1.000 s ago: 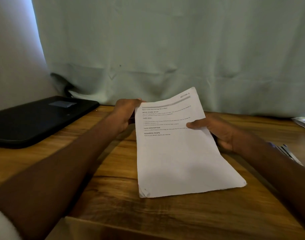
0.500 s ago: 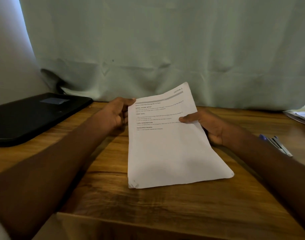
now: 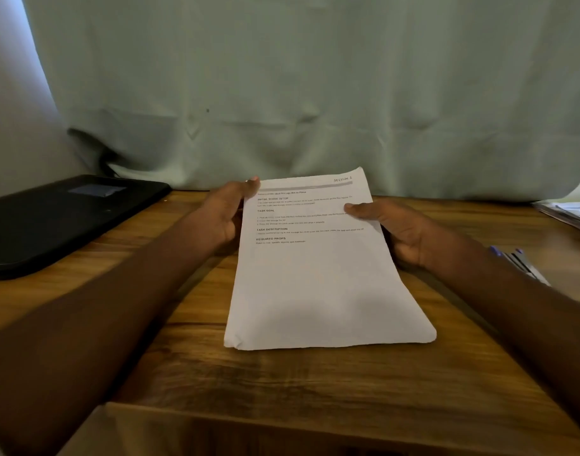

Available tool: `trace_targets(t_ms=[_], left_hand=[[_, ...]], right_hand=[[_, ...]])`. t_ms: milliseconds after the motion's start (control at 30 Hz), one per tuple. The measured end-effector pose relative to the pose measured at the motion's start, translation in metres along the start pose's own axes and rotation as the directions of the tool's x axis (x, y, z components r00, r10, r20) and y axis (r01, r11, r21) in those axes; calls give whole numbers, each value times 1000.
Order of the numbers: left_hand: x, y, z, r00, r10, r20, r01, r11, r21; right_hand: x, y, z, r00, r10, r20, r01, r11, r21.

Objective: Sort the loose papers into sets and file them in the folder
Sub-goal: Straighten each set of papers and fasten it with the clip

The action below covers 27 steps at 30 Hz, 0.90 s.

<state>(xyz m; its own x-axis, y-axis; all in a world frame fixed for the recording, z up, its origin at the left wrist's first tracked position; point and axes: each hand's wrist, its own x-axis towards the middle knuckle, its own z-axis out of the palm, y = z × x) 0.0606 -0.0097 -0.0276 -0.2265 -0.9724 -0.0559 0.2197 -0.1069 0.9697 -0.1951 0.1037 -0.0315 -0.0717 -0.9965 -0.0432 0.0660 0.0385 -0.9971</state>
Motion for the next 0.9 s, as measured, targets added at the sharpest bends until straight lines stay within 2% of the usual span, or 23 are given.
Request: trace_targets(t_ms=[100, 200, 467, 534, 567, 600, 634, 667, 700, 734, 800, 867, 900], left_hand=[[-11, -4, 12, 986, -48, 160, 49, 999, -6], [-17, -7, 20, 969, -54, 240, 53, 999, 8], [-2, -23, 27, 976, -49, 211, 46, 999, 17], [-1, -23, 25, 976, -47, 213, 41, 999, 33], [0, -23, 25, 977, -39, 209, 33, 999, 32], [0, -24, 25, 982, -28, 189, 24, 999, 25], [1, -26, 26, 986, -18, 168, 17, 1000, 13], [3, -28, 27, 989, -10, 150, 10, 1000, 5], [5, -29, 27, 991, -3, 137, 3, 1000, 2], [6, -31, 29, 992, 3, 127, -4, 1000, 5], [8, -34, 35, 993, 11, 117, -13, 1000, 14], [5, -37, 41, 994, 13, 112, -16, 1000, 22], [4, -39, 44, 993, 16, 114, -20, 999, 33]], right_hand=[[3, -1, 0, 998, -20, -54, 22, 999, 32], [6, 0, -1, 993, -18, -117, 26, 997, 66], [11, 3, -2, 983, 8, -184, 4, 998, 67], [8, 0, -3, 982, -7, -189, 5, 1000, -12], [6, -2, -3, 973, -59, -225, 27, 990, -142], [5, -5, -5, 951, -166, -263, 66, 934, -351], [3, -9, -9, 913, -298, -280, 79, 800, -594], [0, -15, -13, 862, -430, -270, 39, 587, -809], [-5, -23, -17, 811, -529, -250, -37, 380, -924], [-13, -34, -25, 793, -553, -258, -112, 283, -952], [-23, -57, -49, 840, -439, -320, -250, 209, -945], [-31, -73, -72, 886, -239, -397, -387, 86, -918], [-37, -78, -80, 887, -131, -442, -439, 51, -897]])
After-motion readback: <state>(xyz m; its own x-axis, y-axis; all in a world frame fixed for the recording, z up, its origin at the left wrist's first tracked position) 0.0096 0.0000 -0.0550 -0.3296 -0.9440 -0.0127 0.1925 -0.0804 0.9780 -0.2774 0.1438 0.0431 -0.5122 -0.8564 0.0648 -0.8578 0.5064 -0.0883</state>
